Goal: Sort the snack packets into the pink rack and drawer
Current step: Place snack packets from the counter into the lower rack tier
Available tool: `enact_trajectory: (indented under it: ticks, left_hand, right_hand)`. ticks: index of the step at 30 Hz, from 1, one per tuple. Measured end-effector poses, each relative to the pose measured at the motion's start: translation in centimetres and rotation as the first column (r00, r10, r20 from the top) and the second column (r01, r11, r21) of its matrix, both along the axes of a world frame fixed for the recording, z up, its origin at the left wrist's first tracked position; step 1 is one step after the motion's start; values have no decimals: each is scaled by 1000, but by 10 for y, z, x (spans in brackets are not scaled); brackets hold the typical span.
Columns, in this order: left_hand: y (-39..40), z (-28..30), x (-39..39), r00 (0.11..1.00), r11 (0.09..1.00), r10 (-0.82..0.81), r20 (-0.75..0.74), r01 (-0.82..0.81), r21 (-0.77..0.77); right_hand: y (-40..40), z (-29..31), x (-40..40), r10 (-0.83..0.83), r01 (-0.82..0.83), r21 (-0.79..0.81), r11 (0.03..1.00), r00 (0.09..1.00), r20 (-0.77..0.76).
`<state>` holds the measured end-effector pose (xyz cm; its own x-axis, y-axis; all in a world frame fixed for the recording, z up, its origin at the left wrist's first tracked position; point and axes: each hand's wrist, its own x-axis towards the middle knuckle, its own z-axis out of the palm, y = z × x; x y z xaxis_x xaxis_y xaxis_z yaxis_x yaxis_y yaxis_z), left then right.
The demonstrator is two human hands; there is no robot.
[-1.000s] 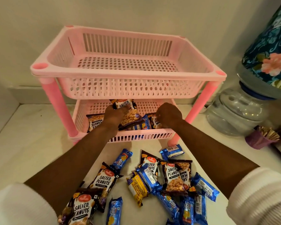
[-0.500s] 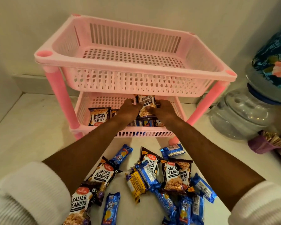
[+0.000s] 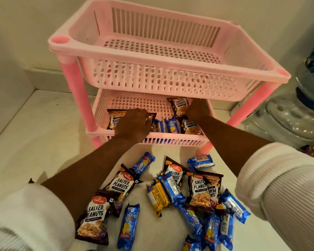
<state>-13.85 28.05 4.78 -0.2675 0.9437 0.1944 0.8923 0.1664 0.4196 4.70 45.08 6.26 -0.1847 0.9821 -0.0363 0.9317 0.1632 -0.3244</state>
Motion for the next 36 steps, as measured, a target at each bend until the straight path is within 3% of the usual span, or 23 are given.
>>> enact_trajectory:
  ticks: [3, 6, 8, 11, 16, 21, 26, 28, 36]
  left_hand:
    - [0, -1, 1, 1000, 1000, 18, -15, -18, 18]
    - [0, 0, 3, 999, 999, 15, -28, -14, 31]
    - [0, -1, 3, 999, 999, 13, -31, -12, 36]
    - [0, -2, 2, 999, 999, 12, -36, -11, 36]
    - [-1, -2, 3, 1000, 998, 17, -21, -16, 60]
    - [0, 0, -4, 988, 1000, 15, 156, -16, 8]
    - [-1, 8, -10, 939, 999, -43, 342, 41, 13]
    - [-10, 10, -7, 927, 998, -60, 371, 49, 39]
    - [-89, 3, 50, 973, 958, -220, 69, 202, 204]
  right_hand:
    - [-4, -5, -3, 6, -8, 86, 996, 1000, 25]
    - [2, -18, -5, 152, -147, -56, 988, 985, 84]
    - [-10, -11, -8, 199, -194, -52, 980, 975, 104]
    - [-8, -13, -7, 101, -100, -13, 995, 994, 49]
    - [-6, -12, -8, 115, -113, -21, 993, 982, 152]
    - [-5, -1, 3, 208, -200, -96, 975, 974, 83]
    - [-33, 11, 22, 234, -212, 166, 963, 965, -120]
    - [-49, 15, 31, 240, -208, 200, 958, 958, -156]
    - [-136, 22, 78, 370, -227, 438, 870, 887, -276]
